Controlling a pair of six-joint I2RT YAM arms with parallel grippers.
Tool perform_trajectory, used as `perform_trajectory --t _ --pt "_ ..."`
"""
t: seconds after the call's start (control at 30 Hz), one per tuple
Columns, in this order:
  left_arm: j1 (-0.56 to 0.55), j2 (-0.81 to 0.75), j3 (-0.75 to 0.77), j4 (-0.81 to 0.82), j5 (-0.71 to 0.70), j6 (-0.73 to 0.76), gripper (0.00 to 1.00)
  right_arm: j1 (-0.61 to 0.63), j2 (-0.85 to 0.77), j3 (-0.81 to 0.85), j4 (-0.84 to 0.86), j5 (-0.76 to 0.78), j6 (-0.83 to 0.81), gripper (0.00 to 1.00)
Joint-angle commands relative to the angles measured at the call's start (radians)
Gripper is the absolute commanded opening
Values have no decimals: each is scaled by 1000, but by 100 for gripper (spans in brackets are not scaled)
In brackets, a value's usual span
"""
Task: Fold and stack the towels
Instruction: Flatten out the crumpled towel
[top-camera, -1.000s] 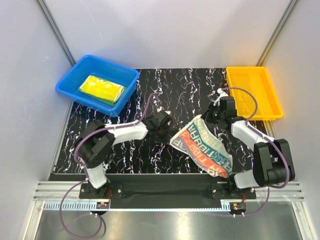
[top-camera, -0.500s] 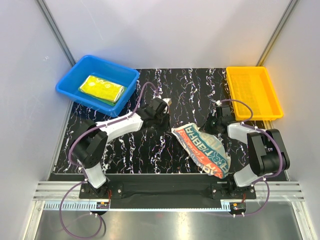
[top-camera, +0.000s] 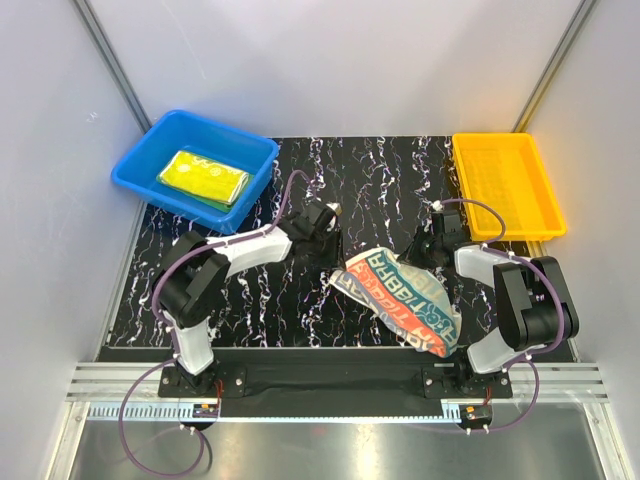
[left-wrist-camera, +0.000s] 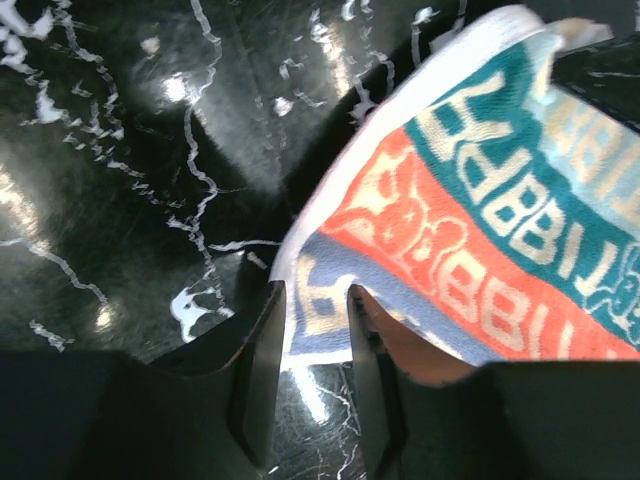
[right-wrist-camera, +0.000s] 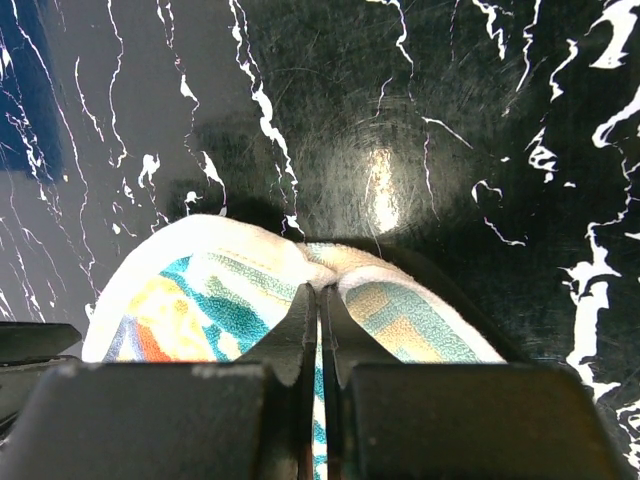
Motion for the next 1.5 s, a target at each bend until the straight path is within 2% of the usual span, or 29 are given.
perform_trajectory --t 0.0,0.03,0.13,0.4,0.5,0.8,0.9,0.93,0.97,1.03,1.1,1.23,1.3,1.33,1.47 --pt "4 -33 -17 -20 -78 -2 38 7 6 30 27 -20 -6 0" --pt "2 -46 -25 -28 -99 1 44 9 6 30 27 -22 -6 0" --pt "4 -94 -61 -27 -133 12 49 9 4 29 30 -23 -6 0" --pt "-12 -88 -121 50 -48 0 52 9 9 32 30 -26 -7 0" --pt "-15 -73 -144 96 0 -22 50 9 16 33 25 -20 -14 0" --pt "-41 -42 -161 101 2 -23 45 7 27 47 30 -19 -15 0" --pt "-41 -25 -134 72 -18 -7 37 9 27 50 22 -10 -20 0" --pt "-39 -24 -117 61 -26 -1 31 7 26 55 18 -5 -27 0" --pt "-41 -24 -105 50 -34 7 12 9 21 58 4 1 -32 0" --pt "-39 -27 -47 -6 -70 48 0 7 6 79 -5 23 -49 0" --pt "-38 -34 15 -101 -124 128 0 9 -40 113 -91 70 -70 0" --pt "-39 -95 257 -283 -254 275 0 9 -183 260 -212 147 -115 0" --pt "-39 -126 341 -382 -320 343 0 9 -270 320 -274 114 -196 0" --pt "-42 -148 419 -411 -330 366 0 9 -296 382 -298 101 -222 0" --pt "-67 -327 512 -461 -299 482 0 9 -478 521 -516 141 -297 0"
